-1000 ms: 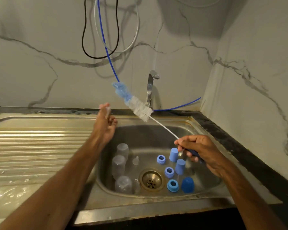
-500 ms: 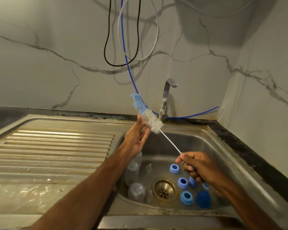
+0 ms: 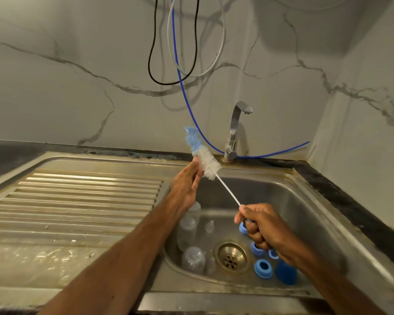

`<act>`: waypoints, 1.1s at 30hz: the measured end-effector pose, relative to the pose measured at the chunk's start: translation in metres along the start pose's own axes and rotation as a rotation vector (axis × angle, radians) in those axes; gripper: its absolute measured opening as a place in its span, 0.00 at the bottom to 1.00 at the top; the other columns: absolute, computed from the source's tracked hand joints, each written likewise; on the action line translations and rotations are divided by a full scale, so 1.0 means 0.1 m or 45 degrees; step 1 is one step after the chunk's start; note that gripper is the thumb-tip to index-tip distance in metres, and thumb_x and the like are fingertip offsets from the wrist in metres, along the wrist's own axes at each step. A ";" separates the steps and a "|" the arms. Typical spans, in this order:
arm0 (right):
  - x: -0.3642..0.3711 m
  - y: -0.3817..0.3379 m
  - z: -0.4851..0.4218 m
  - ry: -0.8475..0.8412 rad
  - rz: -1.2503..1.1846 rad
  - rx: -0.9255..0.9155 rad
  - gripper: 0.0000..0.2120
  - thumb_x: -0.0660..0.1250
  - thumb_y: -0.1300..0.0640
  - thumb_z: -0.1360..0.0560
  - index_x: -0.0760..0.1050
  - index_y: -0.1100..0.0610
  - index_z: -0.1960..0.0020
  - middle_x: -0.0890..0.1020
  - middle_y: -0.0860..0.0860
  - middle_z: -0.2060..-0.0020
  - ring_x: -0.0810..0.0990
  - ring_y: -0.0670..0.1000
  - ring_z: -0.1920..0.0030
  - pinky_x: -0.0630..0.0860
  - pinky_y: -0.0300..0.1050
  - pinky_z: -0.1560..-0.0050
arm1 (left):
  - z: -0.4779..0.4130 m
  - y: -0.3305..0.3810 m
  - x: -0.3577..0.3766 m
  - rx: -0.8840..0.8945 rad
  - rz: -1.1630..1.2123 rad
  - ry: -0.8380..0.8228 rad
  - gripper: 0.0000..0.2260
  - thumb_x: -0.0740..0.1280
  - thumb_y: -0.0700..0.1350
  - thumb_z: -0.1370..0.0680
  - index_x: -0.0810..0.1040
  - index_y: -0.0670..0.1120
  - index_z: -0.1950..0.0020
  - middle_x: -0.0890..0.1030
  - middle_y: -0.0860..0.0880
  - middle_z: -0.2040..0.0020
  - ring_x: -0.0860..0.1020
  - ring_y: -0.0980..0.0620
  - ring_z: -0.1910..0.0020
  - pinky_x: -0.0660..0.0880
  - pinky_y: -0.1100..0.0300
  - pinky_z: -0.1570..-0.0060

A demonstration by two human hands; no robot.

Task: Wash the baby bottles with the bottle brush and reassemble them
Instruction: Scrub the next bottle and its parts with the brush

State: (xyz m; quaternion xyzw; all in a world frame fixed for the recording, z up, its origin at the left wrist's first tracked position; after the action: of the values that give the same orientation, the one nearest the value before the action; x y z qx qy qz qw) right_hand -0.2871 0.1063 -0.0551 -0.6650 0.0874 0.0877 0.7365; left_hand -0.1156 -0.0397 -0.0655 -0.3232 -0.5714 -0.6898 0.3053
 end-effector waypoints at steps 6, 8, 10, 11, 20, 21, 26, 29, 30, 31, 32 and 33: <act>-0.12 -0.08 -0.03 0.090 -0.050 -0.025 0.19 0.56 0.54 0.14 0.77 0.62 0.56 0.63 0.49 0.75 0.57 0.45 0.78 0.55 0.36 0.78 | 0.12 -0.17 0.24 -0.065 -0.077 -0.143 0.13 0.73 0.39 0.23 0.82 0.36 0.40 0.86 0.40 0.45 0.86 0.48 0.49 0.82 0.63 0.57; -0.08 -0.02 0.03 0.032 0.001 -0.005 0.19 0.56 0.53 0.14 0.77 0.61 0.57 0.63 0.49 0.75 0.57 0.46 0.77 0.54 0.37 0.77 | 0.05 -0.03 0.14 0.006 -0.036 -0.080 0.14 0.73 0.39 0.23 0.81 0.35 0.39 0.85 0.38 0.44 0.86 0.46 0.47 0.83 0.61 0.57; -0.04 0.02 0.07 -0.015 0.046 0.007 0.19 0.56 0.52 0.15 0.77 0.60 0.58 0.63 0.49 0.75 0.57 0.46 0.77 0.53 0.38 0.76 | 0.01 0.06 0.02 0.019 -0.047 -0.054 0.14 0.74 0.40 0.23 0.82 0.36 0.39 0.86 0.39 0.45 0.86 0.47 0.49 0.83 0.62 0.59; -0.04 0.00 0.06 0.004 0.039 0.000 0.19 0.56 0.52 0.15 0.77 0.60 0.57 0.63 0.49 0.75 0.57 0.46 0.77 0.53 0.38 0.76 | 0.02 0.06 0.02 -0.014 -0.081 -0.079 0.14 0.74 0.40 0.24 0.82 0.36 0.40 0.86 0.39 0.45 0.86 0.47 0.49 0.82 0.63 0.59; -0.04 0.03 0.09 0.002 0.036 -0.003 0.19 0.56 0.53 0.15 0.76 0.60 0.59 0.64 0.49 0.76 0.58 0.45 0.78 0.55 0.36 0.77 | 0.01 -0.01 0.07 0.039 -0.141 -0.076 0.14 0.74 0.39 0.24 0.82 0.35 0.40 0.86 0.39 0.45 0.85 0.46 0.46 0.84 0.59 0.51; -0.04 0.02 0.08 0.020 0.029 -0.010 0.19 0.56 0.53 0.15 0.76 0.60 0.59 0.63 0.49 0.76 0.58 0.45 0.78 0.54 0.36 0.77 | 0.03 -0.03 0.07 0.008 -0.176 -0.101 0.16 0.75 0.39 0.24 0.81 0.36 0.39 0.85 0.39 0.44 0.85 0.47 0.46 0.84 0.60 0.52; -0.13 -0.08 0.01 0.163 -0.073 -0.053 0.18 0.55 0.55 0.14 0.74 0.61 0.58 0.62 0.49 0.76 0.57 0.44 0.79 0.54 0.33 0.78 | 0.22 -0.25 0.36 -0.083 -0.303 -0.286 0.14 0.74 0.39 0.23 0.82 0.37 0.39 0.86 0.41 0.44 0.85 0.49 0.48 0.82 0.63 0.53; -0.10 0.05 0.08 0.057 -0.021 0.004 0.18 0.56 0.54 0.15 0.73 0.59 0.60 0.63 0.49 0.76 0.57 0.46 0.78 0.54 0.36 0.75 | 0.08 -0.10 0.21 0.028 -0.176 -0.121 0.12 0.73 0.38 0.23 0.82 0.35 0.41 0.86 0.40 0.46 0.86 0.47 0.49 0.83 0.61 0.55; -0.08 0.08 0.09 0.023 0.001 0.016 0.19 0.56 0.54 0.15 0.73 0.58 0.61 0.63 0.50 0.76 0.57 0.46 0.78 0.54 0.38 0.74 | 0.02 -0.06 0.13 0.039 -0.157 -0.075 0.13 0.74 0.38 0.24 0.82 0.35 0.41 0.86 0.40 0.47 0.86 0.47 0.49 0.84 0.61 0.55; -0.07 0.08 0.09 0.016 0.011 0.013 0.19 0.56 0.54 0.15 0.73 0.58 0.61 0.63 0.50 0.76 0.57 0.46 0.78 0.54 0.38 0.74 | 0.02 -0.05 0.08 0.025 -0.165 -0.063 0.13 0.75 0.38 0.25 0.82 0.35 0.41 0.86 0.39 0.46 0.86 0.47 0.49 0.83 0.61 0.55; -0.08 0.05 0.07 0.036 0.008 0.004 0.18 0.56 0.54 0.15 0.73 0.58 0.61 0.63 0.49 0.76 0.57 0.46 0.78 0.54 0.37 0.75 | 0.05 -0.09 0.10 -0.010 -0.178 -0.091 0.13 0.75 0.38 0.25 0.82 0.35 0.42 0.86 0.39 0.45 0.86 0.48 0.50 0.83 0.63 0.56; -0.10 0.01 0.06 0.074 -0.007 -0.006 0.18 0.55 0.54 0.15 0.73 0.58 0.60 0.63 0.49 0.76 0.57 0.46 0.78 0.54 0.36 0.76 | 0.12 -0.16 0.16 -0.057 -0.186 -0.144 0.14 0.75 0.38 0.25 0.82 0.35 0.42 0.85 0.39 0.44 0.86 0.49 0.50 0.82 0.64 0.57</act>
State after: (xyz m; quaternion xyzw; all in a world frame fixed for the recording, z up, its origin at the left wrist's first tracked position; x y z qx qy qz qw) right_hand -0.2968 0.1118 -0.0535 -0.6693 0.1065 0.0666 0.7323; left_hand -0.1370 -0.0265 -0.0604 -0.3260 -0.5941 -0.7035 0.2142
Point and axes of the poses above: each hand's wrist, its own z-axis away from the middle knuckle, its own x-axis out of the palm, y = z × x, the point moved 4 cm from there along -z, towards the middle knuckle
